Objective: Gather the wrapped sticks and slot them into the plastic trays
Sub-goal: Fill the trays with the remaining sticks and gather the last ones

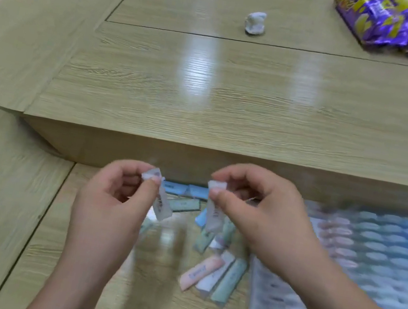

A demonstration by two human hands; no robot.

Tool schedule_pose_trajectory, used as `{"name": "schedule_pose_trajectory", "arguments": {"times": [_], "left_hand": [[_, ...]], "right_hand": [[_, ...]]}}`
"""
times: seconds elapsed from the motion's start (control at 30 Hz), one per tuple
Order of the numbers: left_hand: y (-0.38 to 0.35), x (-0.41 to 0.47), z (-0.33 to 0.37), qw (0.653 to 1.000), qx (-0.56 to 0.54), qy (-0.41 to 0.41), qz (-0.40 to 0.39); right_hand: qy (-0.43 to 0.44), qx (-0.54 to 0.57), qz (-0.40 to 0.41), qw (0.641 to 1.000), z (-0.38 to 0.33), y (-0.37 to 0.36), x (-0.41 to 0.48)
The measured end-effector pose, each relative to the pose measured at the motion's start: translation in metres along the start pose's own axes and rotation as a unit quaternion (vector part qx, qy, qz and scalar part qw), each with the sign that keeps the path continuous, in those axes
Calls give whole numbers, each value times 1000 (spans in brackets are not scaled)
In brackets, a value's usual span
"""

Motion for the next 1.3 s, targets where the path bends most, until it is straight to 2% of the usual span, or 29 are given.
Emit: {"name": "schedule_pose_trajectory", "arguments": {"times": [0.2, 0.37, 0.47, 0.67, 0.97, 1.2, 1.3], "left_hand": [[-72, -32, 57, 995, -65, -22, -73], [-122, -56, 85, 990, -75, -19, -119], [-144, -64, 91, 989, -65, -23, -133], [-167, -74, 88, 988, -32, -12, -153], [-179, -93, 76, 986, 0, 1, -164], [-176, -86, 74, 984, 85, -52, -149], [-182, -86, 70, 979, 113, -85, -147]], "right_hand": [[-42, 8, 115, 992, 17, 138, -37], [-50, -13, 147, 988, 38, 190, -55], [-51, -23, 144, 988, 49, 203, -62], [-49, -23, 87, 995, 60, 206, -71], [-177, 32, 11, 984, 93, 214, -77], [-72, -107, 5, 992, 66, 197, -50], [13, -217, 21, 976, 50, 179, -36]]}}
Point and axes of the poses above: each hand's wrist, its own x-axis towards the middle knuckle, its own y-axis out of the back of the hand, z = x × y, the point moved 6 cm from there along x, towards the middle knuckle, and after that the axes turned 11 degrees about -y, right-handed, at the moved point
